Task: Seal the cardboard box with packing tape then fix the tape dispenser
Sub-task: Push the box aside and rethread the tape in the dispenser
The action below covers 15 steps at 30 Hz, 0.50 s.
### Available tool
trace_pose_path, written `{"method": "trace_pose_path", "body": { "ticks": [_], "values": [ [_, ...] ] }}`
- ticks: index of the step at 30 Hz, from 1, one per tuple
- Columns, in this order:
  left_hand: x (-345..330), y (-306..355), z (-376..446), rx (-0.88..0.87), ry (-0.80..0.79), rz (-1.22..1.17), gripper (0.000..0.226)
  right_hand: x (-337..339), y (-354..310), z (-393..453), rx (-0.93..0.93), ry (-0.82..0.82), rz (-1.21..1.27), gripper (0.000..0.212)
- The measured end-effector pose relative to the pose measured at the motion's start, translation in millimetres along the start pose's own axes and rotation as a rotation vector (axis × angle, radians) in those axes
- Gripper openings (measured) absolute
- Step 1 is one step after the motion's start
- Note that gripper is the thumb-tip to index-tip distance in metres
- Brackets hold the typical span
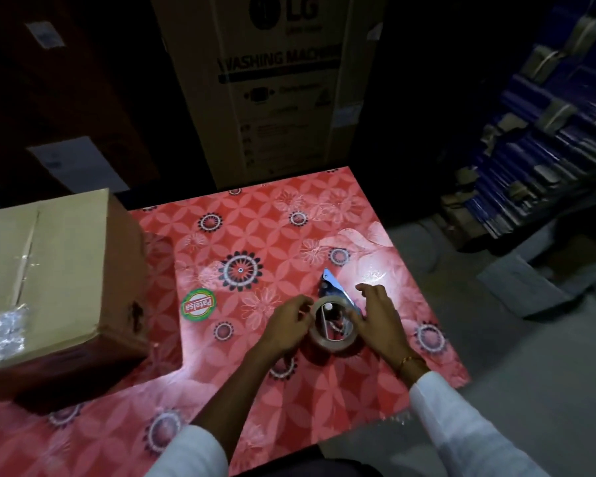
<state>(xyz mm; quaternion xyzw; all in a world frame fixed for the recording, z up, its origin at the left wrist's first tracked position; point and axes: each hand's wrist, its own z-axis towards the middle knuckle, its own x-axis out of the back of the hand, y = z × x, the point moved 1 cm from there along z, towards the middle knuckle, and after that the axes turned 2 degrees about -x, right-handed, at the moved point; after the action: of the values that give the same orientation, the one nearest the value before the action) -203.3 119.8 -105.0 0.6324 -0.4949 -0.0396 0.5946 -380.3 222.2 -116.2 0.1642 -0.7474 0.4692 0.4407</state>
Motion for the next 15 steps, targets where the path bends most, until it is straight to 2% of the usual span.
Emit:
{"method": "trace_pose_path", "body": {
  "ticks": [3,8,11,13,15],
  "values": [
    [-11.8,5.1,6.3,0.013,0.043,-0.037,0.029,-5.1,6.1,9.3,0.03,-0.121,0.042,0.058],
    [-17.4,7.5,10.8,0.064,0.109,-0.078,0.026,-15.5,6.7,19.0,0.101,-0.115,0.011,0.029],
    [-14.4,5.6,11.1,0.136,0.211,-0.154,0.025,-14.3,8.0,25.8,0.12,-0.152,0.034,0.023],
    [-12.7,3.7,9.6,0.178,0.293,-0.187,0.03,-12.4,11.5,27.6,0.104,-0.24,0.194,0.02],
    [-11.4,1.5,6.3,0.218,0.303,-0.324,0.041,-11.3,13.7,25.1,0.075,-0.348,0.434,0.021]
  ]
}}
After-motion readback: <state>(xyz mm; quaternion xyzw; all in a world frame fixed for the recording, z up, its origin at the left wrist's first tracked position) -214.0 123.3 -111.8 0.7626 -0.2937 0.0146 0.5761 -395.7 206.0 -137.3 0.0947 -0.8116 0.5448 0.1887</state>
